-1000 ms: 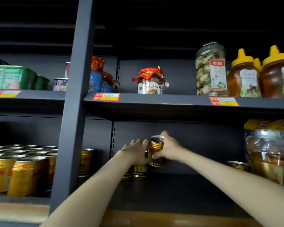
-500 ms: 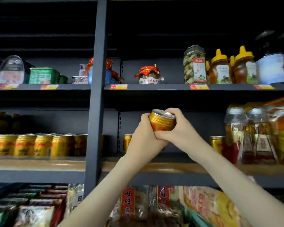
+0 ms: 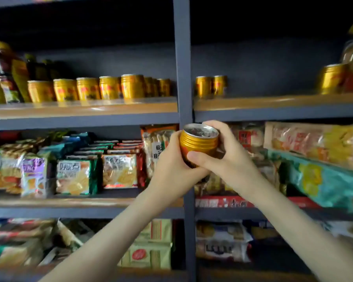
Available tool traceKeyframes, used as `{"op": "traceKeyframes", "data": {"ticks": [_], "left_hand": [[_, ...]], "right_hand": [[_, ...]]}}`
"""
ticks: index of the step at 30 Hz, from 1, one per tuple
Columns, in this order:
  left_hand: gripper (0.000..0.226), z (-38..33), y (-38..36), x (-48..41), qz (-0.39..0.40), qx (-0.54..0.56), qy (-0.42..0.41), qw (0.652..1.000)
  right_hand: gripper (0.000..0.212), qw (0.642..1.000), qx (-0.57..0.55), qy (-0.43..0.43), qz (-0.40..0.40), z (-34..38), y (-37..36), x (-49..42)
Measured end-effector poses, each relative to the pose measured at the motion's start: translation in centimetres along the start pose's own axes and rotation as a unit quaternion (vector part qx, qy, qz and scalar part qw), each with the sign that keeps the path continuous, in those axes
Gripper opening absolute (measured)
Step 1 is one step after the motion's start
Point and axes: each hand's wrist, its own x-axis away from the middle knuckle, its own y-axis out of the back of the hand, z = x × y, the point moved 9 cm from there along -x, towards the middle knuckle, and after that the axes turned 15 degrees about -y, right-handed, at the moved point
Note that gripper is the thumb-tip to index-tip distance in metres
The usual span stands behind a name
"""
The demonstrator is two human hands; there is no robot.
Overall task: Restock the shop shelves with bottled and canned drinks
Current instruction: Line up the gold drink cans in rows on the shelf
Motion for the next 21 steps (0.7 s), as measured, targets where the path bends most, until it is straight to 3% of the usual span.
{"op": "traceKeyframes", "data": {"ticks": [4,9,12,17,19,21], "left_hand": [[0.071,6.1,3.3,8.1,0.052,-0.009,0.057,0.997],[0.067,12.3,5.7,17.7,0.112,0.001,0.137,0.984],[0.067,14.3,6.3,21.5,0.130,0.014,0.162,0.978],[0.069,16.1,6.9,24.4,0.120,0.040,0.208,0.970],[0.069,16.7,6.8,25.3,0.101,0.086,0.286,0.949],[0.066,17.6,6.3,26.7,0.071,0.170,0.390,0.902]], "right_hand": [[0.064,0.996,-0.017,-0.067,0.056,-5.8,-8.9,2.4],[0.053,0.974,-0.066,-0.167,0.139,-12.3,-17.9,5.4],[0.050,0.970,-0.036,-0.181,0.161,-14.8,-21.3,6.9],[0.065,0.956,-0.025,-0.203,0.212,-18.3,-23.6,8.1],[0.078,0.945,-0.045,-0.220,0.239,-19.3,-23.9,8.3],[0.091,0.934,-0.050,-0.218,0.278,-19.9,-24.6,8.6]]}}
